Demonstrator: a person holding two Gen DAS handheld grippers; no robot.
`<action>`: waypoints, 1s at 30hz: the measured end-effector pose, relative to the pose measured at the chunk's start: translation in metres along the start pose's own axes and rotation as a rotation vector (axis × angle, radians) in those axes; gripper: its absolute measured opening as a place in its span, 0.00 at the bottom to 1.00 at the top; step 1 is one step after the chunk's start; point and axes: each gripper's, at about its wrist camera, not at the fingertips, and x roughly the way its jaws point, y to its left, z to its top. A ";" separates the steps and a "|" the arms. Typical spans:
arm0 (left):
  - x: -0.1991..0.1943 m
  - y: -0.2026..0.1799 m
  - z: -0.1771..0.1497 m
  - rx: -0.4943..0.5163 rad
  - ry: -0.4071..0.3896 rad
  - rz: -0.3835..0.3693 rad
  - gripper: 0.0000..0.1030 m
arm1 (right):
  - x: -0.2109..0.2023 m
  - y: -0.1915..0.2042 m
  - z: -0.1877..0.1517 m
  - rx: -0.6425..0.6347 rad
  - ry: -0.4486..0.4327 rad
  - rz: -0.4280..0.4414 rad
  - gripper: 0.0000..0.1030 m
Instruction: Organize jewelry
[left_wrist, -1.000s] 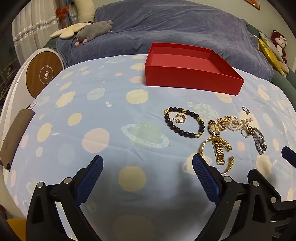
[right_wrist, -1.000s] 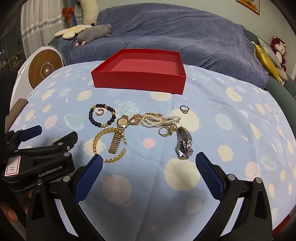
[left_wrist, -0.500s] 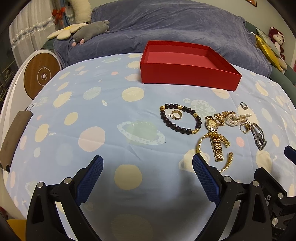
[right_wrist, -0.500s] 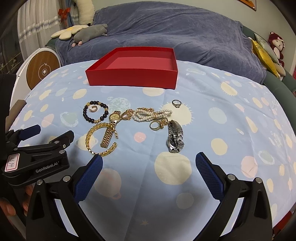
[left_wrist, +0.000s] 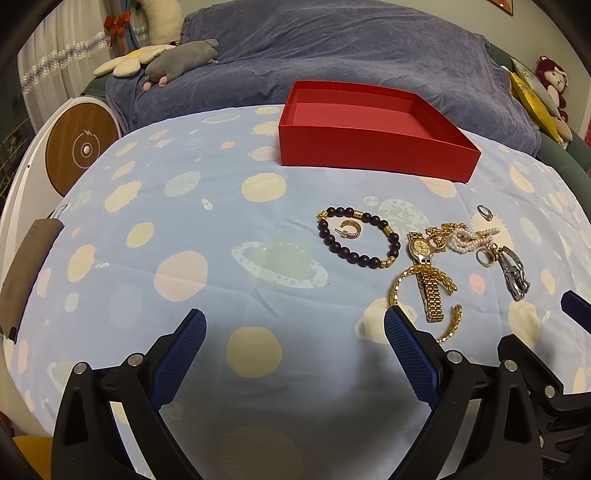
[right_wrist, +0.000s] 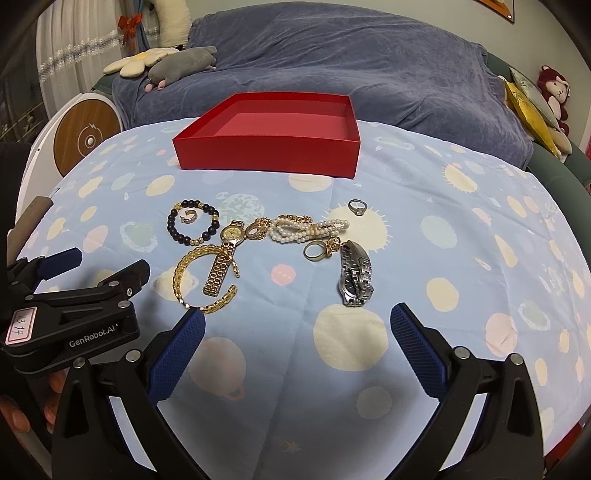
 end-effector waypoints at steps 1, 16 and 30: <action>0.000 0.000 0.000 0.000 0.000 0.000 0.91 | 0.000 0.000 0.000 -0.001 -0.002 0.000 0.95; 0.000 0.000 0.000 0.001 -0.001 0.003 0.91 | 0.002 0.003 0.001 -0.004 -0.002 0.002 0.95; 0.000 0.000 0.000 0.002 -0.001 0.004 0.91 | 0.002 0.004 0.002 -0.002 0.001 0.007 0.95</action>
